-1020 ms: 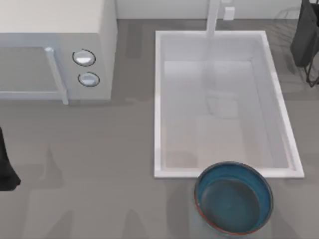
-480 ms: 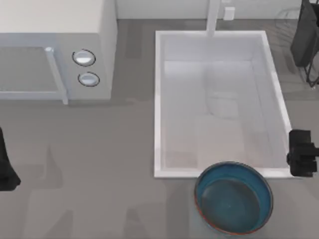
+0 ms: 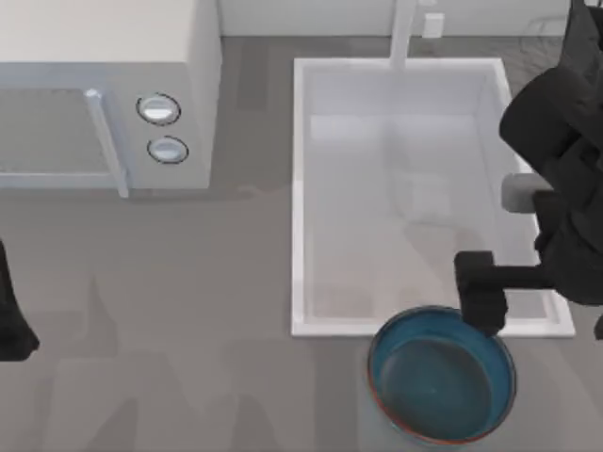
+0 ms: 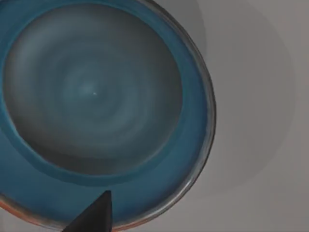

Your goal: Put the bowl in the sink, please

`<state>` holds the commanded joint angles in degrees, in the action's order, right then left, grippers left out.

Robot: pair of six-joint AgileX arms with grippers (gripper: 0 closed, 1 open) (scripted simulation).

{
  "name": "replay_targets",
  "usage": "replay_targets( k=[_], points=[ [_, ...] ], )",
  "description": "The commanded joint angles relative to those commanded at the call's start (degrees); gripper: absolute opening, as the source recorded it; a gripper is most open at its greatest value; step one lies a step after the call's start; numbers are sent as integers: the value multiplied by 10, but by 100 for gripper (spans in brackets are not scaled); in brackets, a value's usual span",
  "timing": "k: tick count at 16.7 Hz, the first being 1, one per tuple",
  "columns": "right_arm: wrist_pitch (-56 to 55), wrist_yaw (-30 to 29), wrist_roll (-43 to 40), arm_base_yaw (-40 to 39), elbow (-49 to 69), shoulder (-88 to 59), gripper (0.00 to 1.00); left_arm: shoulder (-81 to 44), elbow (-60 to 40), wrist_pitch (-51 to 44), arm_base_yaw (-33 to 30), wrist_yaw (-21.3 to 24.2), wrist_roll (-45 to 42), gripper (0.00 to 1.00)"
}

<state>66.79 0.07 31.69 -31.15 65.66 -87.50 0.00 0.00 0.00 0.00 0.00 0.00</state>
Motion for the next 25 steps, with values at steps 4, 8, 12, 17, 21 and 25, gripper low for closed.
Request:
replay_targets(
  k=[4, 8, 12, 17, 21, 25],
  points=[
    [13, -1, 7, -6, 15, -16, 100, 0, 0, 0, 0, 0, 0, 100],
    [2, -1, 6, -4, 5, -17, 100, 0, 0, 0, 0, 0, 0, 100],
    [-84, -1, 7, -6, -51, -46, 100, 0, 0, 0, 0, 0, 0, 100],
    [-212, -1, 10, -8, -134, -89, 100, 0, 0, 0, 0, 0, 0, 100],
    [-225, -1, 10, -9, -145, -94, 100, 0, 0, 0, 0, 0, 0, 100],
    [-225, -1, 10, -9, -145, -94, 77, 0, 0, 0, 0, 0, 0, 100]
  ],
)
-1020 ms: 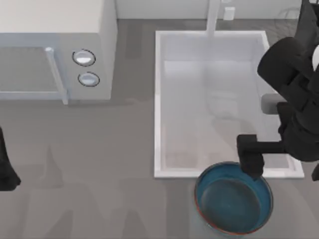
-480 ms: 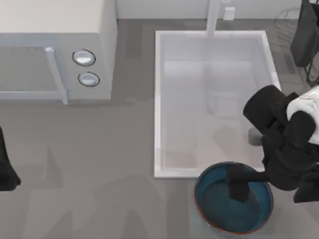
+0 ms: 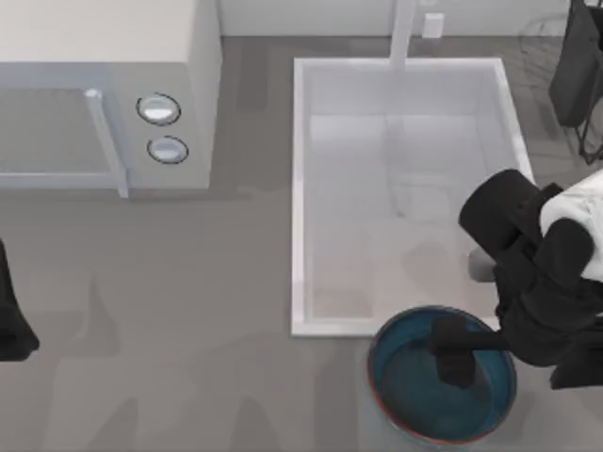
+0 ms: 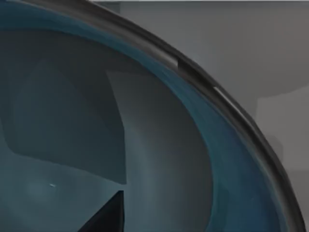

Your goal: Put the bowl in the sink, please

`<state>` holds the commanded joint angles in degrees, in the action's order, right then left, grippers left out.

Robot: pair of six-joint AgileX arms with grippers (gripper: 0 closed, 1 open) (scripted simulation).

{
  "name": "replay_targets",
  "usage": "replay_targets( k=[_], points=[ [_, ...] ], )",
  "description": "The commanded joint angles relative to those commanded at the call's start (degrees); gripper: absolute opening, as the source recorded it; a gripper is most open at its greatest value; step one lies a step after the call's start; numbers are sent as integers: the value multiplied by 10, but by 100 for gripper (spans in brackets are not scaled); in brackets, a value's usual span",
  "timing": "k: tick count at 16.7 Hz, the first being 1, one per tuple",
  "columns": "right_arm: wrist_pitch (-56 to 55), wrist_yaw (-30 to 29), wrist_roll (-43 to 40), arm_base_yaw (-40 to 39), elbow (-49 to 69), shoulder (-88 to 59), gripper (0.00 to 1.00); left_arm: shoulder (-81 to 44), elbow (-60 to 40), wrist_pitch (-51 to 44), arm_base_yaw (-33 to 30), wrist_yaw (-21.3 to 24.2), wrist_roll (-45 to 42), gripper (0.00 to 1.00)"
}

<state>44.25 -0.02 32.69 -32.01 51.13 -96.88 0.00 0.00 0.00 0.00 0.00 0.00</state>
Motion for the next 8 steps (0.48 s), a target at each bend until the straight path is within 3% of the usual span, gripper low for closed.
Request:
replay_targets(
  k=[8],
  points=[
    [0, 0, 0, 0, 0, 0, 17, 0, 0, 0, 0, 0, 0, 100]
  ],
)
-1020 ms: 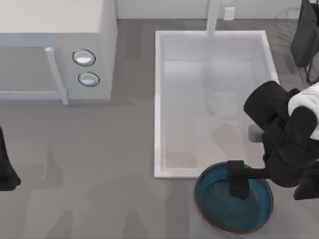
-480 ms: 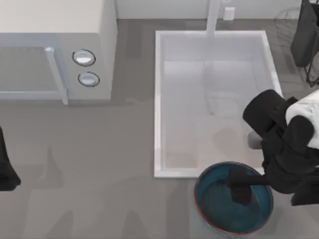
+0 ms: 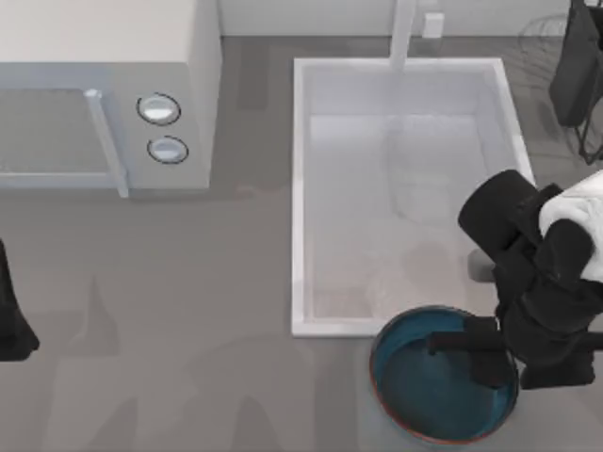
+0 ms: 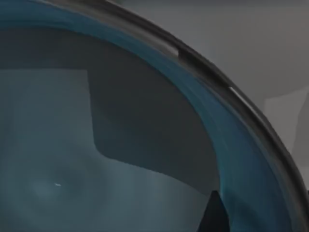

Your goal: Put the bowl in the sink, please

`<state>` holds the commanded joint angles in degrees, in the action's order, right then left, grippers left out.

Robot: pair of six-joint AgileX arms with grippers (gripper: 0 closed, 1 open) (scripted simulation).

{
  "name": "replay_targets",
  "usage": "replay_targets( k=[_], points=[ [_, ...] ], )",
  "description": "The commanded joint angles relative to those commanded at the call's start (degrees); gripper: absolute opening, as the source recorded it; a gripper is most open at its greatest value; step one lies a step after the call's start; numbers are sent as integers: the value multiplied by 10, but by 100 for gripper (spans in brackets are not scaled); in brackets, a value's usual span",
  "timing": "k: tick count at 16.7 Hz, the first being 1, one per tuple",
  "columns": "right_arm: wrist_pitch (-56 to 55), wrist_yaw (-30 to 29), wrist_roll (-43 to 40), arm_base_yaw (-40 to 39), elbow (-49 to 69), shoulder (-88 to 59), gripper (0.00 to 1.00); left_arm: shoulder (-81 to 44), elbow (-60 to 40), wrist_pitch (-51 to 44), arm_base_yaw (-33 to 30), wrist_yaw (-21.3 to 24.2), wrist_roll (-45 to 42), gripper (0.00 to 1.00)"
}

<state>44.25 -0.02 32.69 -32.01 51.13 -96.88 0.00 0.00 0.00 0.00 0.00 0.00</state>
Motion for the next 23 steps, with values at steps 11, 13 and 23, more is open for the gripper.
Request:
replay_targets(
  k=[11, 13, 23],
  points=[
    [1, 0, 0, 0, 1, 1, 0, 0, 0, 0, 0, 0, 0, 100],
    [9, 0, 1, 1, 9, 2, 0, 0, 0, 0, 0, 0, 0, 100],
    [310, 0, -1, 4, 229, 65, 0, 0, 0, 0, 0, 0, 0, 100]
  ],
)
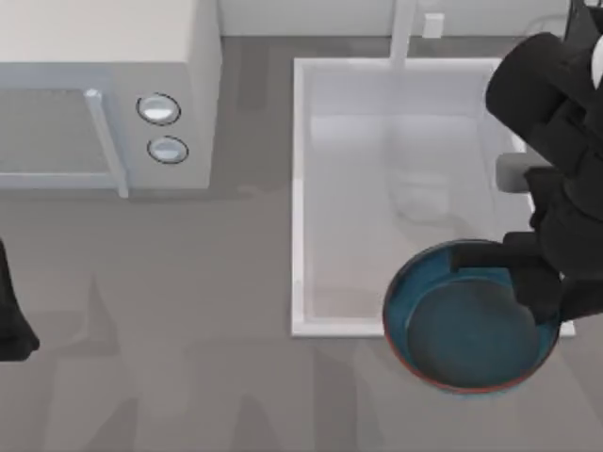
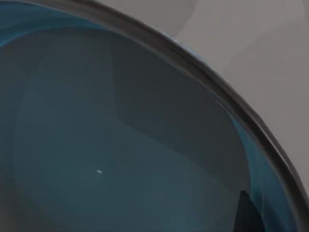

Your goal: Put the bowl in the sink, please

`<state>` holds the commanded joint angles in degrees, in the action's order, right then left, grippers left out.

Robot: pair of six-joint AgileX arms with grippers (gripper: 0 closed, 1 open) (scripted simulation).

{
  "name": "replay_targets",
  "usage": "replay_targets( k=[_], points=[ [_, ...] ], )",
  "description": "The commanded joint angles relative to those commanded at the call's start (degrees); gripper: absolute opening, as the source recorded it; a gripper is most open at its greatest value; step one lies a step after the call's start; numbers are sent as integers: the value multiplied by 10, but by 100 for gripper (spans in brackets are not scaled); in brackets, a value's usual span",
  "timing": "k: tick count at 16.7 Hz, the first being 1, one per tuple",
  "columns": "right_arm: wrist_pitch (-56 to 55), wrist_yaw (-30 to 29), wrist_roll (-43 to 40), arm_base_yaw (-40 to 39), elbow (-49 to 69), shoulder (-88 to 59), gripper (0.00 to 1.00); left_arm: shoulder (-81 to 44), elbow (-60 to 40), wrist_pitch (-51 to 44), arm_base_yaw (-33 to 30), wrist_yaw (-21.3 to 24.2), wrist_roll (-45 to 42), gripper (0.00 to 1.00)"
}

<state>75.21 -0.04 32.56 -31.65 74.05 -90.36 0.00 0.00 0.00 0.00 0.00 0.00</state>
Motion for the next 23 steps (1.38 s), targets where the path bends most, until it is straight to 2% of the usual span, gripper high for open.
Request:
replay_targets(
  k=[3, 8, 12, 17, 23],
  points=[
    [41, 0, -4, 0, 39, 17, 0, 0, 0, 0, 0, 0, 0, 100],
    [41, 0, -3, 0, 39, 16, 0, 0, 0, 0, 0, 0, 0, 100],
    [-17, -20, -17, -7, 28, 8, 0, 0, 0, 0, 0, 0, 0, 100],
    [-206, -82, -60, -23, -15, -17, 0, 0, 0, 0, 0, 0, 0, 100],
    [-546, -186, -140, -40, -114, -42, 0, 0, 0, 0, 0, 0, 0, 100]
  ],
)
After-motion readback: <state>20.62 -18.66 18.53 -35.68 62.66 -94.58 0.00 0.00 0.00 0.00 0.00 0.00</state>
